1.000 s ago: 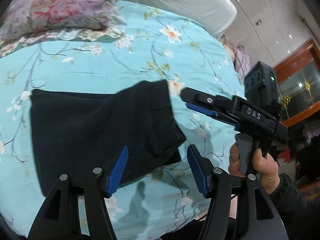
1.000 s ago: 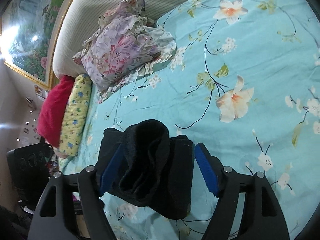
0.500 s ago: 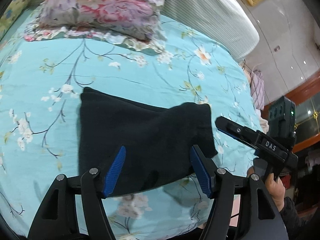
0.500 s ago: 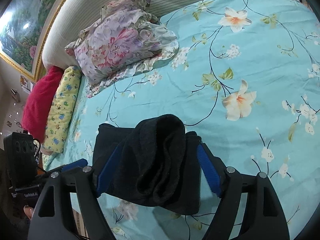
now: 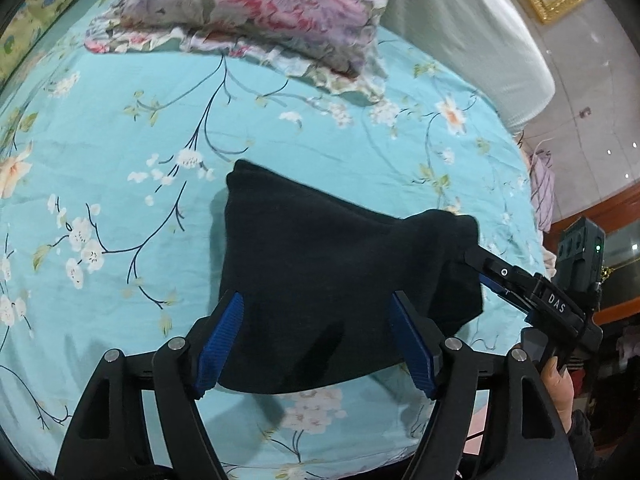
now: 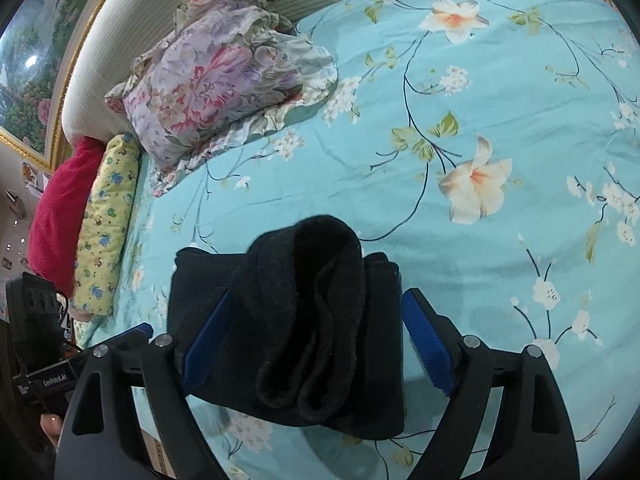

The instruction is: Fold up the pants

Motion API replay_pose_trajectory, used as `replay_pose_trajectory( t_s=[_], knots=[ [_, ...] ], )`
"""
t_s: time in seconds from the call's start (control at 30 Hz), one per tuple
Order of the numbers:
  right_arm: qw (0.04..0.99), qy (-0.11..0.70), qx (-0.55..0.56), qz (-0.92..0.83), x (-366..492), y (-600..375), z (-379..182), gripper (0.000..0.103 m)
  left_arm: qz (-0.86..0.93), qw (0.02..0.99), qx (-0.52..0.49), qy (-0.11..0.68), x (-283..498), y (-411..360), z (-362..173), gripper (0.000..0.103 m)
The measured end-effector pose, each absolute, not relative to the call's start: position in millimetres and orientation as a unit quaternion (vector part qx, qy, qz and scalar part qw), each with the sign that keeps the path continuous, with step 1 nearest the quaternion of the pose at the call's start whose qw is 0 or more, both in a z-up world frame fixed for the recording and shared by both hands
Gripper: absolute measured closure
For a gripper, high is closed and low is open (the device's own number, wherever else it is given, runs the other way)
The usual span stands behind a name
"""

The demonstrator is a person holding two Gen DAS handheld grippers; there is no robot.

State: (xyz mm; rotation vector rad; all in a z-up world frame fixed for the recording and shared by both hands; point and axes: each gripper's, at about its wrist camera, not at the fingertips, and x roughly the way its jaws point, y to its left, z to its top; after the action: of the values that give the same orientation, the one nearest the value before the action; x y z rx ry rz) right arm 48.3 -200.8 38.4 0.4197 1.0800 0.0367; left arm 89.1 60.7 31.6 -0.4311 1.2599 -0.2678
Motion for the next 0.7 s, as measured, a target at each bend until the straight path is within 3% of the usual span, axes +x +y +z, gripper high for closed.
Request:
replay_pose_trajectory(
  t_s=[0.37,0.7],
  knots=[
    [0.83,0.535,0.159,-0.023,37,-213,16,0.017,-0.11,0.76,-0.205,0.607,101,65,4,0.028],
    [0.812,0.548,0.201,0.0,24,-221,1,0.02,-0.108,0.747,-0.204,0.623,110,63,-19,0.026]
  ],
)
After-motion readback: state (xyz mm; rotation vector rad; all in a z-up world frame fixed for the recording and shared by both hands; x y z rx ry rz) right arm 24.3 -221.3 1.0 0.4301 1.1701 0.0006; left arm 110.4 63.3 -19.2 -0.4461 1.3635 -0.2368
